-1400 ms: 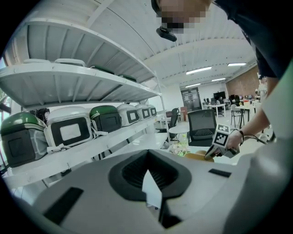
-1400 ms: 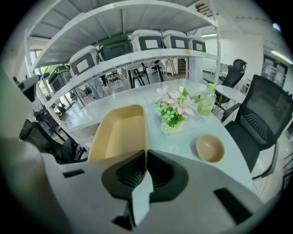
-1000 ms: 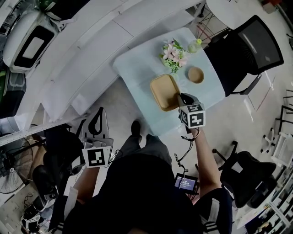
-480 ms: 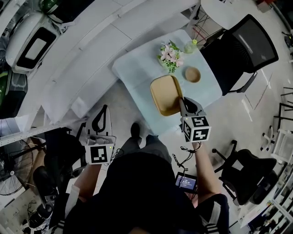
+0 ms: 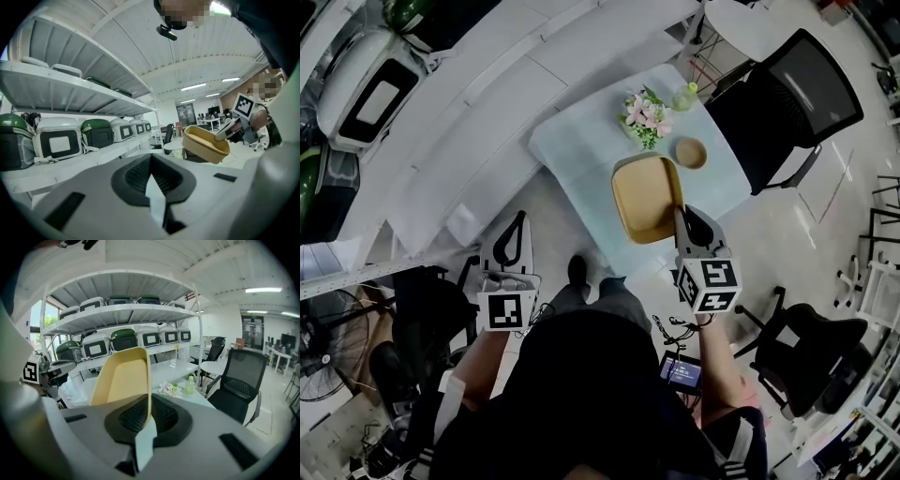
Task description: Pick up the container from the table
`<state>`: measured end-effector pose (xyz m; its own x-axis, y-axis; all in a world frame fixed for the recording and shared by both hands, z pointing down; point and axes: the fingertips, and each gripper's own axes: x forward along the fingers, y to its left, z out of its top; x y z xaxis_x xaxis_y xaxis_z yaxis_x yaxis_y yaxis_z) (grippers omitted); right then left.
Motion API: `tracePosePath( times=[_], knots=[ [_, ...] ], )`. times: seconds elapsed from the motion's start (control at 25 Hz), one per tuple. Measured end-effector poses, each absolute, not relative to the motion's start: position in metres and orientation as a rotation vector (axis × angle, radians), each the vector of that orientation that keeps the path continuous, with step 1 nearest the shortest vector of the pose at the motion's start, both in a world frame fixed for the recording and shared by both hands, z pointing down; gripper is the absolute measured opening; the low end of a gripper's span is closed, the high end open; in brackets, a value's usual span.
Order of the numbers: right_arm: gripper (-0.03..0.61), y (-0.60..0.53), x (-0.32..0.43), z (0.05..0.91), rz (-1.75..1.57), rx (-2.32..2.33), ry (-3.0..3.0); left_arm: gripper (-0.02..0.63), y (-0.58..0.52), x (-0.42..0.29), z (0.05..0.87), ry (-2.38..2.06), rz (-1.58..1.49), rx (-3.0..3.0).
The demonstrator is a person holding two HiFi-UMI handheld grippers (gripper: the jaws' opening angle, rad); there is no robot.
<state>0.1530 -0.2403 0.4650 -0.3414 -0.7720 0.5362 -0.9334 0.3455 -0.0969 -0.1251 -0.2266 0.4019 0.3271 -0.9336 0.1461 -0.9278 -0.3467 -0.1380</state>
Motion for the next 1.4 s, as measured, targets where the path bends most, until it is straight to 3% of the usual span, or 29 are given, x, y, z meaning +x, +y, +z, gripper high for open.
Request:
tracePosePath(
  times=[1.4],
  knots=[
    [0.017,-0.156,0.164,0.370,0.317,1.820,-2.310,0.004,-0.193,-0.117,0.357,1.711,-0.144,-2.575]
  ],
)
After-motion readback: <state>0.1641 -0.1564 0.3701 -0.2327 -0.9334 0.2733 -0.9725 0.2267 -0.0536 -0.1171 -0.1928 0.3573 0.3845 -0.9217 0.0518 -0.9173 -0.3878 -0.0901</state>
